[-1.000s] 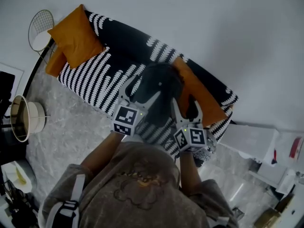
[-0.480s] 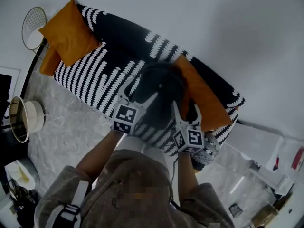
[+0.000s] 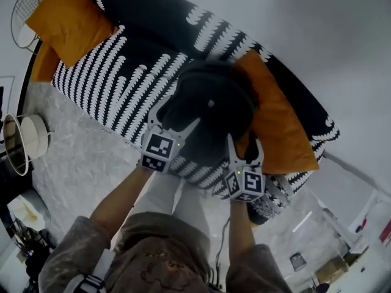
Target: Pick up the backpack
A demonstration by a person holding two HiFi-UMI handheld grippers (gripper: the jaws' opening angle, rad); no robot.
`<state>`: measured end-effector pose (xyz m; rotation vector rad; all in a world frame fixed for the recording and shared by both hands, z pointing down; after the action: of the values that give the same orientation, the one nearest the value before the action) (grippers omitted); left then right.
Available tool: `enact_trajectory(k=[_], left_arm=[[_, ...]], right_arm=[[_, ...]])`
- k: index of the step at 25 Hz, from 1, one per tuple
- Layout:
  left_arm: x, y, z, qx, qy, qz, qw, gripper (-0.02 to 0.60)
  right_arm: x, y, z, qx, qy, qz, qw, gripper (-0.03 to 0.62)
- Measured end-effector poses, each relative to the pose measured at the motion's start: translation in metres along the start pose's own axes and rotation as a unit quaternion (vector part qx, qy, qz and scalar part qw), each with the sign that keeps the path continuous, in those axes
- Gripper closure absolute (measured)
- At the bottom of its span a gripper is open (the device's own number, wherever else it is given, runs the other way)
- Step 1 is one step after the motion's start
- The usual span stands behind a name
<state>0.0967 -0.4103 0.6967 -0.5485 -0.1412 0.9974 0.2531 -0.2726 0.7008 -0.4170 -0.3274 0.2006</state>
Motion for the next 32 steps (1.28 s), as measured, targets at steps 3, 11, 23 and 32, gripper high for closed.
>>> enact_trajectory(k=[3,11,23,32], left_arm=[[-0.004,-0.016,0.028,-0.016,0.003,-0.001,0.9999,0.184],[-0.008,-0.035,0.061,-0.026,0.008,0.003,0.9996,0.257],[0.001,-0.031,0.058,-0.062,0.008,0.031,0.9976,0.499],[0.014,-0.002,0.038,-0.060,0.006,0.033,0.9976,0.529]], right_arm=[[0.016,-0.014,0.026,-0.011,0.000,0.012,1.000,0.284],[0.030,-0.033,0.061,-0.023,-0.015,0.020,0.999,0.304],[0.018,-0.032,0.058,-0.029,-0.052,0.014,0.998,0.543],[0.005,-0.004,0.043,-0.002,-0.083,0.001,0.997,0.551]])
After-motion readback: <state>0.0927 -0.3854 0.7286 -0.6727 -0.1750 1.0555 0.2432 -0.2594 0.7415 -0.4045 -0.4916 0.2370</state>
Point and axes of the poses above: the fingertips, and each gripper's own axes: y backward along the fingers, x to its right, z out of its underside, the point moved 4 cm from there along y, backward along the fingers, and after that the axes turned 6 degrees about x, right-handed, at the moved point
